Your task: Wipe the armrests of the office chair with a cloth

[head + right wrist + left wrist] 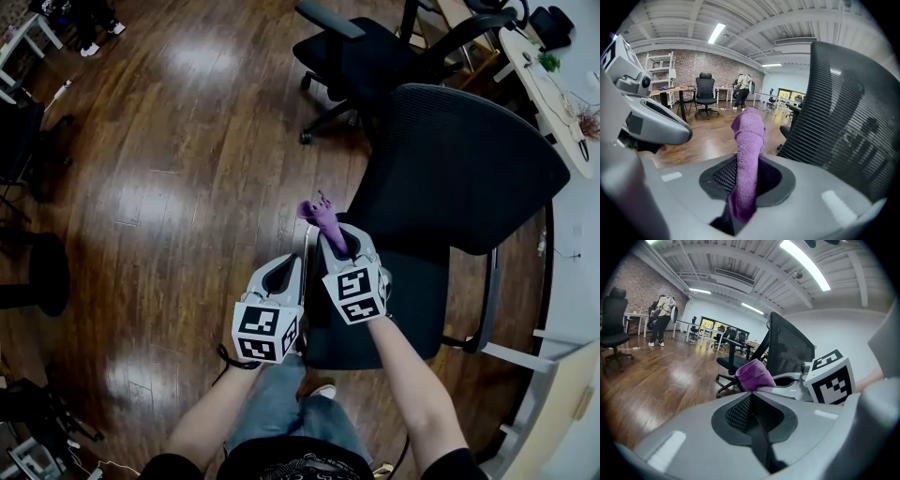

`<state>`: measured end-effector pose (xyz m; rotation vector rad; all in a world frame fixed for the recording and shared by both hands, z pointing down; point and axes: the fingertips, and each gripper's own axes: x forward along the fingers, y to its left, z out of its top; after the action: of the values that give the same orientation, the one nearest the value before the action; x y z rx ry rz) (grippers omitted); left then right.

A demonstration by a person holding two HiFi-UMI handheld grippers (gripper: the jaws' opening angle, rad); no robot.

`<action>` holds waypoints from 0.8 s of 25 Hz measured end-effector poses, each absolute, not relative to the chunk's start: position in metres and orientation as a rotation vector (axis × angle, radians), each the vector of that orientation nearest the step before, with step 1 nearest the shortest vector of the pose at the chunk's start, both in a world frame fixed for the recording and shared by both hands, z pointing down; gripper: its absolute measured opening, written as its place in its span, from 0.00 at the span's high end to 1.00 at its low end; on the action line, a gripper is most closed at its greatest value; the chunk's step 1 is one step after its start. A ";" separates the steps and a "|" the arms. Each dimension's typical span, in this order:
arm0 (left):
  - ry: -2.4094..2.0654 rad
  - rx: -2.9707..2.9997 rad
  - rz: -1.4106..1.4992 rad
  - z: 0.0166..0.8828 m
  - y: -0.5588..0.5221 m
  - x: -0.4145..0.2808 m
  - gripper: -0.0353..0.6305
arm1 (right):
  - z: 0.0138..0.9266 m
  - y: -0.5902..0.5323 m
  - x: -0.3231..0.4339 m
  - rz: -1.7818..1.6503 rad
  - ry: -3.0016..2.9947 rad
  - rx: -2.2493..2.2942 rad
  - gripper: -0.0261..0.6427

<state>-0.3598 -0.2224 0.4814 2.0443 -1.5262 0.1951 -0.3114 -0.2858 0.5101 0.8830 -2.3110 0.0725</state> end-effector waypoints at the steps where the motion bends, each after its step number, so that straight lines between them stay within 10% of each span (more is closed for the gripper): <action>1: -1.523 2.041 0.196 0.483 -0.220 -0.358 0.94 | 0.510 -0.282 -0.310 0.077 -2.315 0.882 0.85; 20: -1.541 2.024 0.227 0.481 -0.128 -0.321 0.94 | 0.501 -0.162 -0.287 0.145 -2.392 0.839 0.85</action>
<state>-0.3211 -0.1284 0.4813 2.0236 -1.5406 0.2268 -0.2872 -0.1618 0.5011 0.8394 -2.3918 0.1453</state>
